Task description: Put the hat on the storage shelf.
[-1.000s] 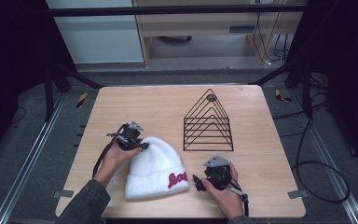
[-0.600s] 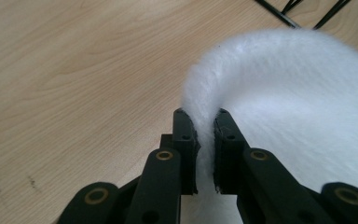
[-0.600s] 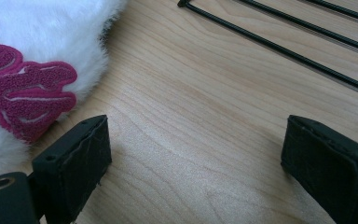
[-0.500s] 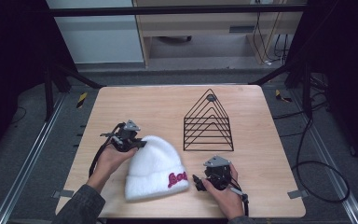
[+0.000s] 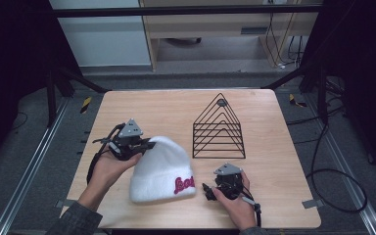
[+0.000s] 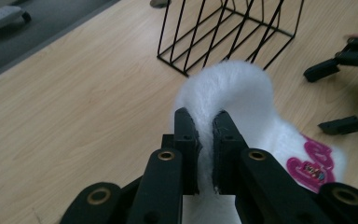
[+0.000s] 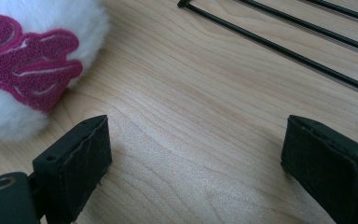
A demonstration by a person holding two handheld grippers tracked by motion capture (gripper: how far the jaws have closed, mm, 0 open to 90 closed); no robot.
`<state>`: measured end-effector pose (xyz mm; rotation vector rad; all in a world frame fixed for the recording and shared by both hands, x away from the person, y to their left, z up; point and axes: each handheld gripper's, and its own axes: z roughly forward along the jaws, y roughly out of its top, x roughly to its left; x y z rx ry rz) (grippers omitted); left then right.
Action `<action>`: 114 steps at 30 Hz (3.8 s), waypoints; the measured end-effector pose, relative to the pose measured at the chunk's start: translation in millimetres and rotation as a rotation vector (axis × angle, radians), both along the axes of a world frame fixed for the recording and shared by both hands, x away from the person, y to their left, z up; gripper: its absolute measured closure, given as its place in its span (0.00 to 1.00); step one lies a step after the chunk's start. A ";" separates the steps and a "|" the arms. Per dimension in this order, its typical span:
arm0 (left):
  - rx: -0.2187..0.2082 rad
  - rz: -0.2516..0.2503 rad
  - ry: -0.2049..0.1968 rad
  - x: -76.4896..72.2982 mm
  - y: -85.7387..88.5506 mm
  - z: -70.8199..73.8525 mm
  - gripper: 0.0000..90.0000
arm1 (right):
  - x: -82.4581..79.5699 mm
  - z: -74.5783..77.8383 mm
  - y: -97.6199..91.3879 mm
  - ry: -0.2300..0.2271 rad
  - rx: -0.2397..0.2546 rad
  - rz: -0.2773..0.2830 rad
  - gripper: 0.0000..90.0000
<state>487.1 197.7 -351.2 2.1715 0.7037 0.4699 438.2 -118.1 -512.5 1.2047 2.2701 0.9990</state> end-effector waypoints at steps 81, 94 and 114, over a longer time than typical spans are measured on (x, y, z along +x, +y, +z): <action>-0.123 -0.161 -0.347 9.1 -92.3 213.5 0.92 | -3.4 189.7 -58.4 -0.372 0.083 0.050 0.46; -0.125 -0.198 -0.344 16.7 -109.8 211.9 0.91 | 29.5 222.3 -57.4 -0.406 0.142 0.075 0.52; -0.151 -0.165 -0.361 39.7 -119.8 206.6 0.91 | 64.7 239.1 -72.7 -0.407 0.174 0.046 0.94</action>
